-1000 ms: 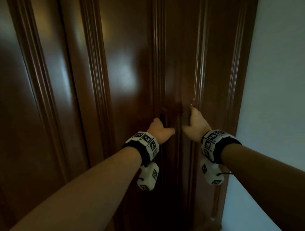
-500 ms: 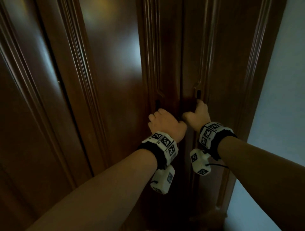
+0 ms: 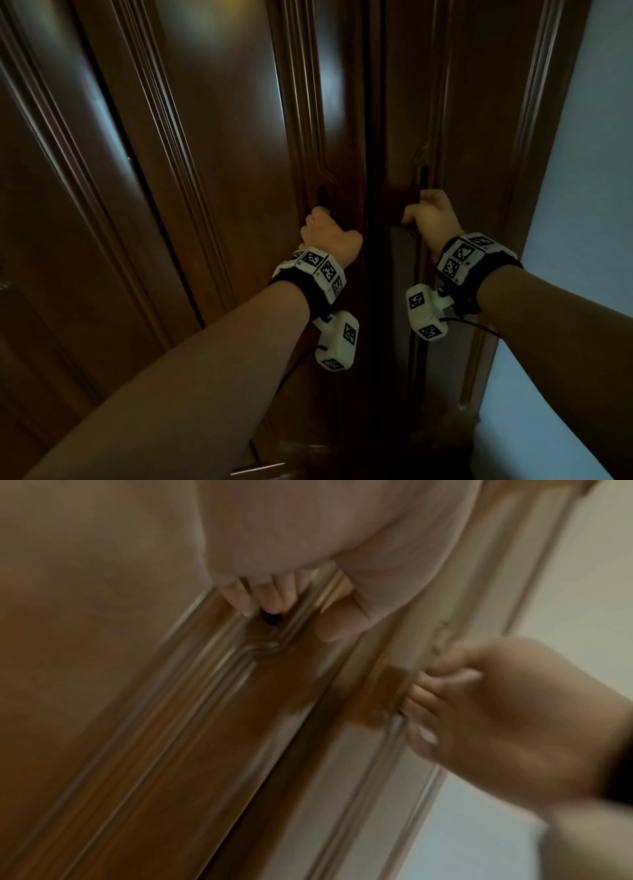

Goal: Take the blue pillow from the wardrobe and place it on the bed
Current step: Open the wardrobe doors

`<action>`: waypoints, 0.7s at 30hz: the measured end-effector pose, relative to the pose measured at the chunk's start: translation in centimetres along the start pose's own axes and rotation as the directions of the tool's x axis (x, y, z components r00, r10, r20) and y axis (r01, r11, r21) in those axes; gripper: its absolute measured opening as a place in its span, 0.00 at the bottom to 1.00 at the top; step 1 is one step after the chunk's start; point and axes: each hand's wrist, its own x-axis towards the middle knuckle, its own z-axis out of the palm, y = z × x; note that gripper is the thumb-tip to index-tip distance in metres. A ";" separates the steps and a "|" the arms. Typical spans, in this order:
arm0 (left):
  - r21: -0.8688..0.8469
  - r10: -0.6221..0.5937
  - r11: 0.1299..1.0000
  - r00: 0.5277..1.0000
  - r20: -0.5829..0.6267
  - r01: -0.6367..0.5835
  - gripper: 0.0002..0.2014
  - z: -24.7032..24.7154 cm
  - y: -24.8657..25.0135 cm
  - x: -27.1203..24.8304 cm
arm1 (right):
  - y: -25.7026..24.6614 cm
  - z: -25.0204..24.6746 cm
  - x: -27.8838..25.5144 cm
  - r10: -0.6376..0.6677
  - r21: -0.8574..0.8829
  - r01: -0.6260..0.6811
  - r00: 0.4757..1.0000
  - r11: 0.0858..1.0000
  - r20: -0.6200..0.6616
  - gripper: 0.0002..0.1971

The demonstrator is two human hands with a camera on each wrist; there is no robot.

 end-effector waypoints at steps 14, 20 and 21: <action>-0.035 0.015 0.999 1.000 0.017 -0.015 0.50 -4.3 -0.7 -7.8 | -1.1 -7.1 -5.3 -0.012 -0.091 0.002 0.994 0.996 -0.110 0.58; 0.112 -0.092 0.987 0.978 -0.186 0.114 0.51 -6.0 -0.3 -11.6 | -2.8 -10.3 -9.1 -0.096 -0.406 -0.017 0.962 0.914 -0.257 0.71; 0.116 -0.090 0.986 0.975 -0.204 0.116 0.49 -6.6 -0.5 -11.7 | -3.5 -10.9 -9.8 -0.101 -0.414 -0.024 0.955 0.910 -0.277 0.67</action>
